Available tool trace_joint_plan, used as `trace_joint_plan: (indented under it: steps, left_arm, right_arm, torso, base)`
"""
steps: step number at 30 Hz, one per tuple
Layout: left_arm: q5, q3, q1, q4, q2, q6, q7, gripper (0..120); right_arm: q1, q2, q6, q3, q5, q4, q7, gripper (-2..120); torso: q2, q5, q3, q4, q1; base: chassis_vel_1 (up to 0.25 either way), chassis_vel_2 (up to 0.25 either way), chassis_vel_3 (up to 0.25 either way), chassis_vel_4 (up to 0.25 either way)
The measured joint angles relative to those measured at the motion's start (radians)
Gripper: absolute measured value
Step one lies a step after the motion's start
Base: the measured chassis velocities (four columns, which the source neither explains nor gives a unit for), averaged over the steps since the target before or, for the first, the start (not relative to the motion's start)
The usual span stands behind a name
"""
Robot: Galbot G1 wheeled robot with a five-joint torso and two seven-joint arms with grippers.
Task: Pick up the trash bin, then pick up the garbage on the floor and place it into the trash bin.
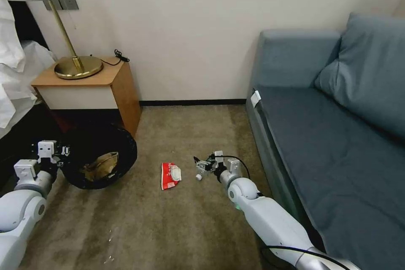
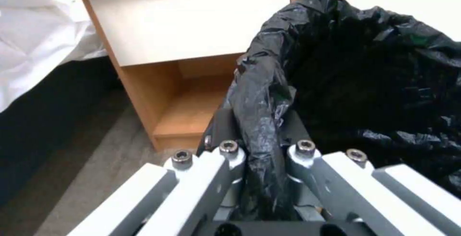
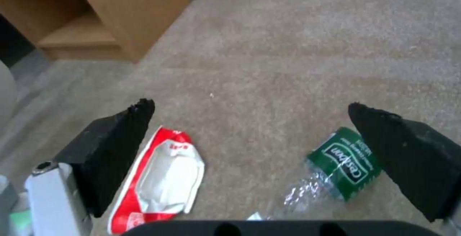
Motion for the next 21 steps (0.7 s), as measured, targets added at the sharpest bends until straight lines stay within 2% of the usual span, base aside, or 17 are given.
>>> trace_joint_plan:
  steps: [11,21]
  left_arm:
    - [0.016,-0.021,0.046,-0.026,-0.020,-0.001,0.000,4]
    - [0.019,-0.047,0.077,-0.045,-0.018,-0.003,0.002,4]
  right_arm:
    - [-0.008,-0.002,0.001,-0.002,-0.008,-0.001,-0.001,100]
    - [-0.014,0.001,0.001,-0.010,-0.018,-0.011,-0.004,100]
  torso:
    - [0.000,-0.0002,0.000,0.0000,0.000]
    - [0.000,0.0000,0.000,-0.0001,0.000]
  base:
    - [-0.083,0.091,0.091,-0.082]
    - [-0.086,0.089,0.088,-0.090]
